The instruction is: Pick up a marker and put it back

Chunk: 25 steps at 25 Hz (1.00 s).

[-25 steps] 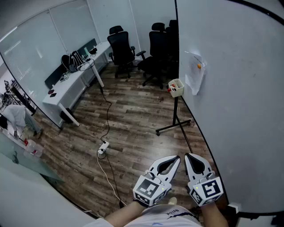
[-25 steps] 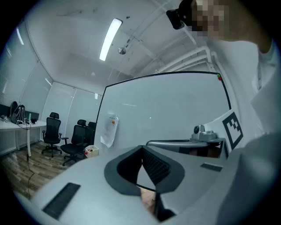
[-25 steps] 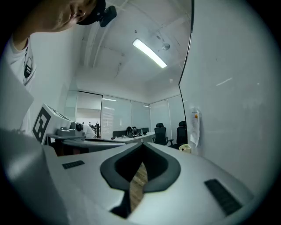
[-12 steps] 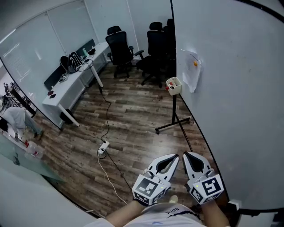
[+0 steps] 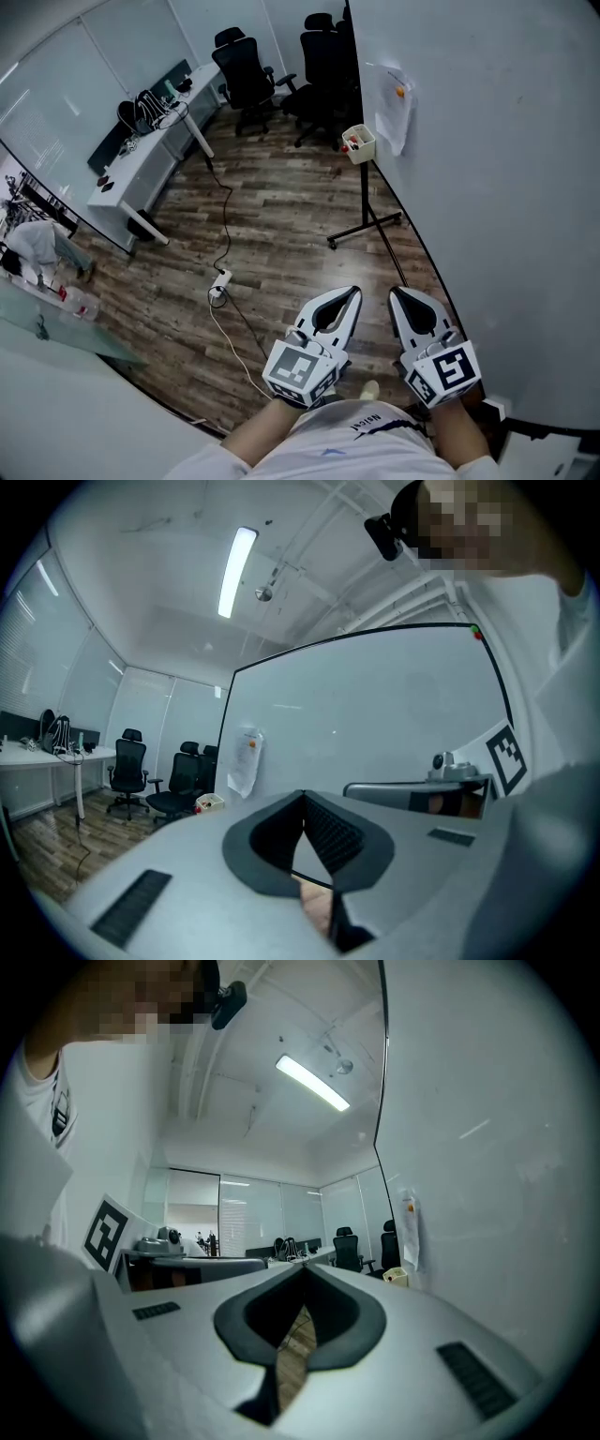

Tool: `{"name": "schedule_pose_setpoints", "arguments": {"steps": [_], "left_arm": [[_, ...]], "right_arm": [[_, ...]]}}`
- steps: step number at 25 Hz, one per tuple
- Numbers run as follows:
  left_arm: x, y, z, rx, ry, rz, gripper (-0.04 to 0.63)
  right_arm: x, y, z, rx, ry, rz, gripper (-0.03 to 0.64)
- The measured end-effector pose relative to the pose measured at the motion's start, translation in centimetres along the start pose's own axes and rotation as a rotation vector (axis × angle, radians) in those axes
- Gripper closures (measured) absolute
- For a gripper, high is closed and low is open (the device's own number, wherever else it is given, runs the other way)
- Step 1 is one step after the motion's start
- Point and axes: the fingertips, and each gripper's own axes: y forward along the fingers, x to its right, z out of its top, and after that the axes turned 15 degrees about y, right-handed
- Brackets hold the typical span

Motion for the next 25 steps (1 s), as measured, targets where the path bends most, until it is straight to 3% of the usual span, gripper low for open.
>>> {"name": "schedule_pose_setpoints", "arguments": {"steps": [5,13,25], "left_arm": [[0.8,0.5,-1.0,-0.027,-0.012,0.034,0.583],[0.5,2.8,-2.0,-0.036,-0.002,0.009,0.584],[-10.6,9.2,-3.8,-0.003,0.008,-0.066,0.583]], "right_arm": [[1.2,-0.6,-0.8,-0.025,0.022,0.018,0.603],[3.0,1.5,-1.1,-0.033,0.032,0.021,0.603],[5.8,14.2,-0.6,-0.039,0.003,-0.05,0.603]]}}
